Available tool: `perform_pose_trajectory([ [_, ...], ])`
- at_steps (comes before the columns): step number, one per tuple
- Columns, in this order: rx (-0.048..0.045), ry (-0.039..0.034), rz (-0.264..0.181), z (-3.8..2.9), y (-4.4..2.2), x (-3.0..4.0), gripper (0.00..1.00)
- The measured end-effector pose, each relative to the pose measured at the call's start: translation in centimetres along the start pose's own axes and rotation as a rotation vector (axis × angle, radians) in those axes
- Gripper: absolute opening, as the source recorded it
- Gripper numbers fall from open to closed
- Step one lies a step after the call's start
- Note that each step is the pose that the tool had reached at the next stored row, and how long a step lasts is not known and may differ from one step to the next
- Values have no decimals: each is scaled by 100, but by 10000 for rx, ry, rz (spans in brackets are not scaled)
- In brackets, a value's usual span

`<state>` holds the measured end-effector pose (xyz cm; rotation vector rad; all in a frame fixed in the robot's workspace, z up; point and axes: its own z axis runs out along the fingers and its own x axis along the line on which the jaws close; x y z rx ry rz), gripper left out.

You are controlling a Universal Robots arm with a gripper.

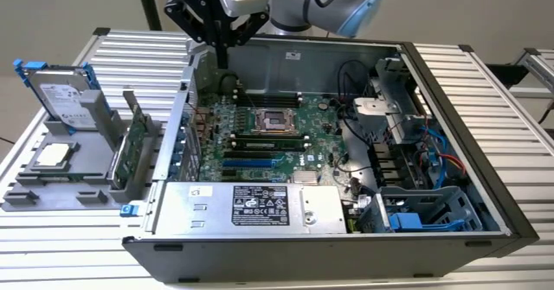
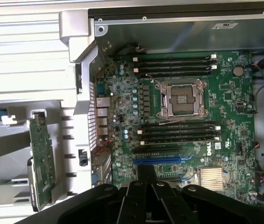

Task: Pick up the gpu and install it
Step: 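Reach for the gpu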

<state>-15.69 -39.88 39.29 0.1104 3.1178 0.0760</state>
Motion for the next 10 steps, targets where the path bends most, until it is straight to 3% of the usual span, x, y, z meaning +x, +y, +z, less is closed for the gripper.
perform_pose_trajectory([
  [10, -1, -2, 1, -1, -5, 78, 0],
])
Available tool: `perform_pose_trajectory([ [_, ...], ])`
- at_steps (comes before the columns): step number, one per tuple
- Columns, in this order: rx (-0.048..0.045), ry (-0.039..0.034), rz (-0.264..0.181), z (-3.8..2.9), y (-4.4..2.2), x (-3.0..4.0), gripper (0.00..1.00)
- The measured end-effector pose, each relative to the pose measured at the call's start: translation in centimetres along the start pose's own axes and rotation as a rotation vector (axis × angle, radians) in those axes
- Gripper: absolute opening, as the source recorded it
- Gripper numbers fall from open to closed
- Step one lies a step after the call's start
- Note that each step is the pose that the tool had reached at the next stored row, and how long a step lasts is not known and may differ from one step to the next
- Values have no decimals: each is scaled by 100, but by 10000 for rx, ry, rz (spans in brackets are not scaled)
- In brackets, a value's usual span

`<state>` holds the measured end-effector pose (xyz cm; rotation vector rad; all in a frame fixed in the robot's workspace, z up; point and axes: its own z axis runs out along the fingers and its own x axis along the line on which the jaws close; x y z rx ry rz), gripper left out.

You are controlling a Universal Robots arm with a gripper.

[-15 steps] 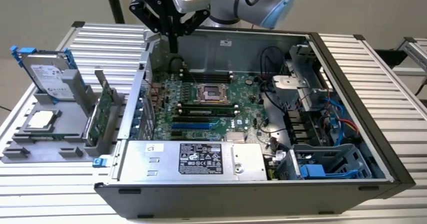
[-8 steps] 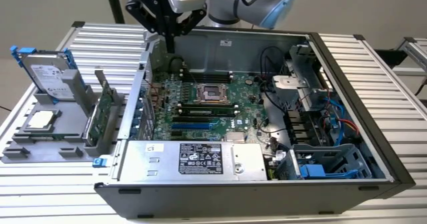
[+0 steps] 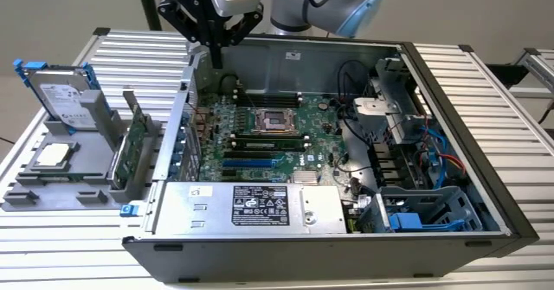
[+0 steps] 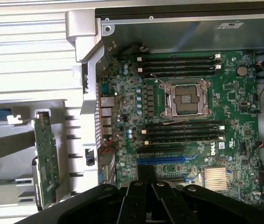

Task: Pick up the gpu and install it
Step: 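Reach for the gpu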

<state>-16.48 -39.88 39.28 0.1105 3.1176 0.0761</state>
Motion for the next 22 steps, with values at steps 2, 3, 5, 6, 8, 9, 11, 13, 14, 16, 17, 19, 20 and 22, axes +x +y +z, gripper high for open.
perform_pose_trajectory([
  [2, 1, 0, -1, -1, -1, 15, 0],
  [3, 0, -1, 0, -1, -1, 23, 0],
  [5, 1, 0, 0, -1, -3, 38, 0],
  [6, 0, 0, 0, -1, -3, 46, 0],
  [8, 0, -1, 0, -2, -4, 61, 0],
  [9, 0, -1, 0, -2, -5, 69, 0],
  [11, 0, -1, 0, -2, -6, 85, 0],
  [13, 1, -1, -1, -3, -7, 100, 0],
  [14, 0, -2, 0, -3, -8, 108, 0],
  [16, 0, -2, 0, -3, -9, 123, 0],
  [17, 0, -2, -1, -3, -9, 131, 0],
  [19, 0, -2, 0, -4, -10, 145, 0],
  [20, 1, -2, -1, -4, -11, 152, 0],
  [22, 0, -3, 0, -4, -12, 167, 0],
])
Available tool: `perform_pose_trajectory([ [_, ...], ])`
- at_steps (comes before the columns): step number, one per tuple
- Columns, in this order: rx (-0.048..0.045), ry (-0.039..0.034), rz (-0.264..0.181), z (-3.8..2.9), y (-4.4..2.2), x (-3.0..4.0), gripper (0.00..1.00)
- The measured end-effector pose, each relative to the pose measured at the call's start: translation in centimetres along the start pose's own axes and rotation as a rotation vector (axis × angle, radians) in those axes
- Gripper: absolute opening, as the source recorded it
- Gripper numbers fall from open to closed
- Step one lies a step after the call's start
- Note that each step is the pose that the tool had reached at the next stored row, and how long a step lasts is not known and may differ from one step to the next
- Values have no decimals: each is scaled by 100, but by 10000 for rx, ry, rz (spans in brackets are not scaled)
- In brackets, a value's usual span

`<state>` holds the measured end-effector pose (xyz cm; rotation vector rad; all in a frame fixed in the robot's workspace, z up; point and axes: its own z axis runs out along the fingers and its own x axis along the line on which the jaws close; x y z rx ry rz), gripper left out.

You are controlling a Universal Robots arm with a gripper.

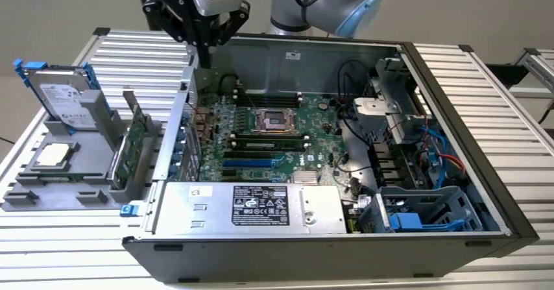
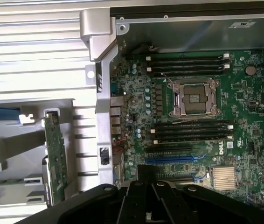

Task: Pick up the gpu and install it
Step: 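Reach for the gpu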

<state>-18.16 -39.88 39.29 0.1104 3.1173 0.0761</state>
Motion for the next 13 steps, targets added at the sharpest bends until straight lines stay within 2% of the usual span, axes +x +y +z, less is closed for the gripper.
perform_pose_trajectory([
  [13, 0, 0, 0, -2, -7, 98, 0],
])
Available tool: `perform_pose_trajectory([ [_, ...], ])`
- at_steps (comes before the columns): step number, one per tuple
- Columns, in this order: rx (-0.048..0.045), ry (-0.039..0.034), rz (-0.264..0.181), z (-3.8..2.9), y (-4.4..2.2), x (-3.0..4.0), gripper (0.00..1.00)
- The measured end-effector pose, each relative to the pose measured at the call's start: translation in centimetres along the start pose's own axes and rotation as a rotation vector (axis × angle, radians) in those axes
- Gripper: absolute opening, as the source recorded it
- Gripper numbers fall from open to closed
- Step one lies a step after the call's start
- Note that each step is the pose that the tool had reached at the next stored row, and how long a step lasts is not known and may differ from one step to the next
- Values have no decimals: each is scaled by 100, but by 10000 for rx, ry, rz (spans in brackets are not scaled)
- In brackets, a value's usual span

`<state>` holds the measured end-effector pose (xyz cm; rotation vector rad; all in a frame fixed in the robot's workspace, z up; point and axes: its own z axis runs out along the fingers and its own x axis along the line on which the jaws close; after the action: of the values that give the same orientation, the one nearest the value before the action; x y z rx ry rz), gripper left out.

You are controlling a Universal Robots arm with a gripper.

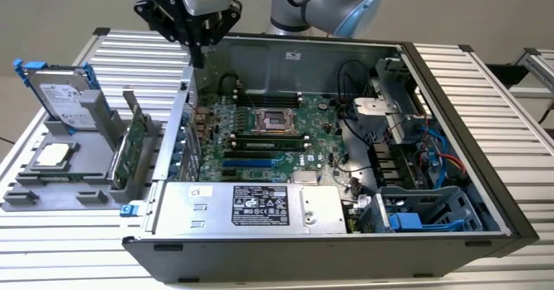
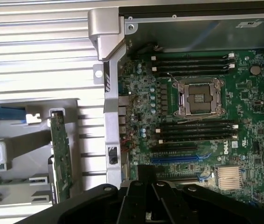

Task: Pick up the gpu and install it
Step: 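Reach for the gpu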

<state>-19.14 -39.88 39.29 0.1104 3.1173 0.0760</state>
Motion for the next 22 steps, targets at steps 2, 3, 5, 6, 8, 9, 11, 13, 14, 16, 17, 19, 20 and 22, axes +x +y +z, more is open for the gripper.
perform_pose_trajectory([
  [2, 0, 0, 0, 0, -1, 14, 0],
  [3, 0, 0, 0, 0, -1, 21, 0],
  [5, 0, -1, 0, 0, -3, 34, 0],
  [6, -1, 0, 0, -1, -3, 42, 0],
  [8, 0, 0, 0, -1, -4, 56, 0],
  [9, 0, 0, 0, -1, -4, 64, 0],
  [11, 0, -1, 0, -2, -6, 80, 0],
  [13, -1, 0, 0, -2, -7, 101, 0],
  [14, 0, 0, 0, -3, -8, 116, 0],
  [16, -1, -1, 0, -3, -10, 148, 0],
  [17, 0, 0, 0, -3, -11, 161, 0],
  [19, 0, 0, 0, -4, -13, 181, 0],
  [20, 0, 0, 0, -4, -13, 190, 0],
  [22, 0, 0, 0, -4, -13, 195, 0],
])
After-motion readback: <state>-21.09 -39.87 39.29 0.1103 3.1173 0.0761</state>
